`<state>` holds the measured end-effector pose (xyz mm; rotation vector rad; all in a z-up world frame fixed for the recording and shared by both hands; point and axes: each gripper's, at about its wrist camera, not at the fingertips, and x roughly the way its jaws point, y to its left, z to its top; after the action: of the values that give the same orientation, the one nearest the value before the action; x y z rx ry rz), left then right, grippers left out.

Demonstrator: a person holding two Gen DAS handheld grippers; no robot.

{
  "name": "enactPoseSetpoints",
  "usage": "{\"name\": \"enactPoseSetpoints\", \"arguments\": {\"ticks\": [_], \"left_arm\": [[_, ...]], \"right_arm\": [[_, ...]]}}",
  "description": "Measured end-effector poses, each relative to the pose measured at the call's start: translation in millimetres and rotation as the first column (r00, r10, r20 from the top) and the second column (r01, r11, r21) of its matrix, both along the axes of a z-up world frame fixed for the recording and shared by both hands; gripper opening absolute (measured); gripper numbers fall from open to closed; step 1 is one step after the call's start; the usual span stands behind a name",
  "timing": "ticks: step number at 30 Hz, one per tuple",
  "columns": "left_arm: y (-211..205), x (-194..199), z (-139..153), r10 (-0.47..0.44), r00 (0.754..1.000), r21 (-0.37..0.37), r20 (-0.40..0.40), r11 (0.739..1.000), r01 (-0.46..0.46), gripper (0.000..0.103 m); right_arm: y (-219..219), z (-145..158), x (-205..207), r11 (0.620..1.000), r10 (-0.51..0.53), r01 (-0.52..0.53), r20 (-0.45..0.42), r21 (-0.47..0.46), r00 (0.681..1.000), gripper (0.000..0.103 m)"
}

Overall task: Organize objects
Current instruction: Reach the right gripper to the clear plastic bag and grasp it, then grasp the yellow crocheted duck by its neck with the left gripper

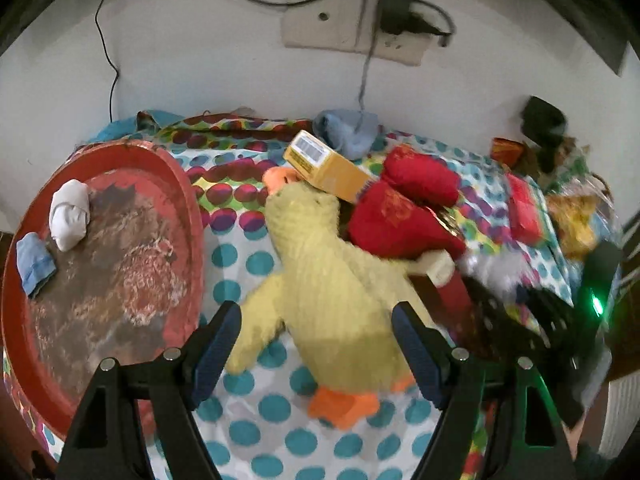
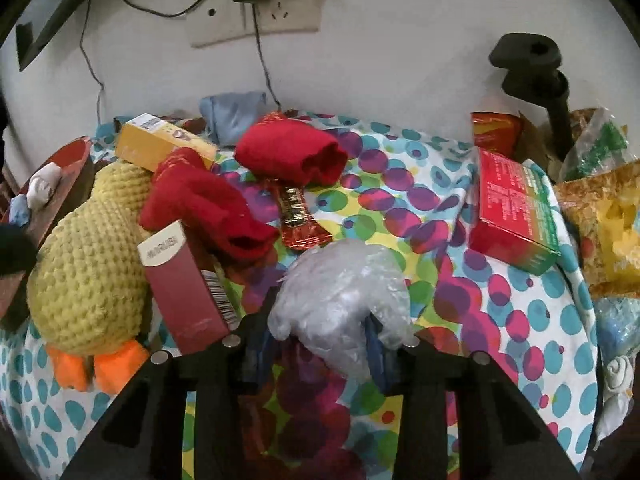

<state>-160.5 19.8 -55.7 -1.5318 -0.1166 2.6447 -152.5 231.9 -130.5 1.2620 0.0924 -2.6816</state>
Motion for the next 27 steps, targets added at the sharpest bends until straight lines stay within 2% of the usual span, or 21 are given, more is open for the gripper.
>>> {"name": "enactPoseSetpoints", "arguments": {"ticks": [2,7,10,13,19,23,24,25,26,27], "left_arm": [[-4.6,-14.4,-4.3,0.024,1.000,0.024,0.018,0.999,-0.025,0.080],[-5.2,-44.4,-17.7,0.058,0.998,-0.026,0.036,0.998,-0.057,0.080],[-5.0,-55.3,-26.7,0.077,0.996,-0.018,0.045,0.997,-0.076,0.080],[-5.1,-62.6,-34.3,0.094,0.994,-0.034,0.052,0.995,-0.092,0.080],[-9.4,-73.4,-53.1,0.116,0.991,0.001,0.072,0.993,-0.117,0.080],[-8.5,-75.5,-57.3,0.120,0.991,0.008,0.053,0.993,-0.120,0.080],[-8.1,-75.3,-57.1,0.116,0.992,0.012,0.045,0.993,-0.116,0.074],[-6.8,-74.6,-57.1,0.101,0.994,0.015,0.034,0.995,-0.101,0.060],[-4.1,-73.9,-56.3,0.078,0.997,0.014,0.028,0.997,-0.078,0.055],[-2.2,-73.2,-54.9,0.069,0.997,0.003,0.025,0.998,-0.069,0.053]], "right_arm": [[3.0,0.3,-0.3,1.000,-0.009,0.009,-0.001,-0.011,1.000,0.036],[12.1,1.7,-0.3,0.998,-0.051,0.051,-0.003,-0.043,0.999,0.036],[12.1,0.7,-1.9,0.998,-0.057,0.057,0.007,-0.039,0.998,0.036],[11.1,-0.4,-2.5,0.998,-0.052,0.052,0.012,-0.034,0.999,0.036],[9.0,-1.0,-2.2,0.999,-0.044,0.045,0.014,-0.027,0.999,0.036],[4.7,-1.8,-3.1,0.999,-0.045,0.045,0.017,0.002,0.999,0.036],[3.8,-2.0,-3.3,0.999,-0.046,0.046,0.017,0.009,0.999,0.036],[2.6,-2.0,-3.2,0.999,-0.046,0.046,0.016,0.016,0.999,0.036],[2.6,-2.1,-3.7,0.999,-0.047,0.047,0.017,0.018,0.999,0.036],[2.5,-2.3,-4.0,0.999,-0.047,0.047,0.018,0.019,0.999,0.036]]}}
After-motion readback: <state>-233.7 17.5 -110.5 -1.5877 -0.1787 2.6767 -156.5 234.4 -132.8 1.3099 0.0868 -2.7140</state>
